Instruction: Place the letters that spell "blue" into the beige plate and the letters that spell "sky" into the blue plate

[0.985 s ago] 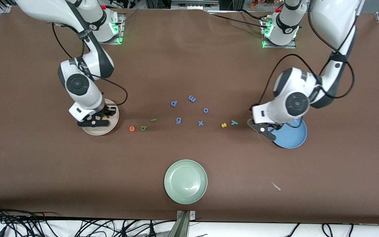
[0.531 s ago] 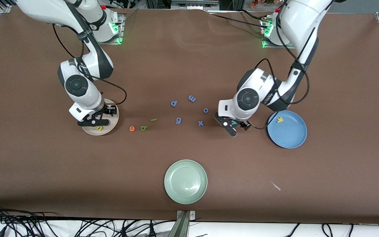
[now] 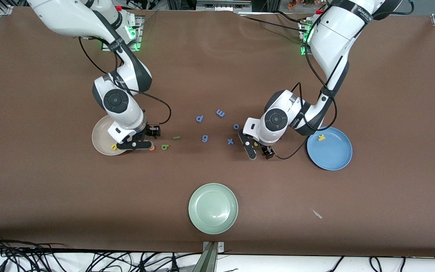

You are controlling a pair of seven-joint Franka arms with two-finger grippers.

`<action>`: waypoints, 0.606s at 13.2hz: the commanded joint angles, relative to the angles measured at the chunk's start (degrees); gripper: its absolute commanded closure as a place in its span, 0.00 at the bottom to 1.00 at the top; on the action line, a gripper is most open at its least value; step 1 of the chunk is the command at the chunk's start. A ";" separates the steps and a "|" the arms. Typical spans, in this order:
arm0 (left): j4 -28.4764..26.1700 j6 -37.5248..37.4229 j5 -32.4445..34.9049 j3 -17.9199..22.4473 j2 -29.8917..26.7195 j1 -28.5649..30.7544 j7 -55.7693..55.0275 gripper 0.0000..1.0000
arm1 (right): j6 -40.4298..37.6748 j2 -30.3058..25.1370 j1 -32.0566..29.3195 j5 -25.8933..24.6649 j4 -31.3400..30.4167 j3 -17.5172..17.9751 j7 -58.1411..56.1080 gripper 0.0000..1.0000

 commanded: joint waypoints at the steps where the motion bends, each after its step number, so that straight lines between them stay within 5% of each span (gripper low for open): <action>1: 1.17 -0.17 1.50 0.08 1.08 -0.99 0.84 0.02 | 0.91 4.34 0.31 -0.55 4.49 0.30 -0.06 0.25; 2: 1.17 0.10 2.20 0.08 1.17 -0.99 0.84 0.12 | 1.35 4.96 0.31 -0.64 4.58 0.30 -0.06 0.25; 4: 1.17 0.10 3.87 0.08 1.26 -0.99 0.84 0.55 | 3.37 6.27 0.31 -3.78 4.50 0.04 0.11 0.25; 6: 1.17 0.10 3.87 0.08 1.17 -0.99 0.75 0.88 | 5.39 7.33 0.31 -4.59 4.50 -0.84 0.12 0.26; 8: 1.17 -0.16 3.87 0.08 0.74 -0.81 0.75 0.94 | 5.48 7.42 0.31 -4.59 4.41 -1.19 -0.06 0.27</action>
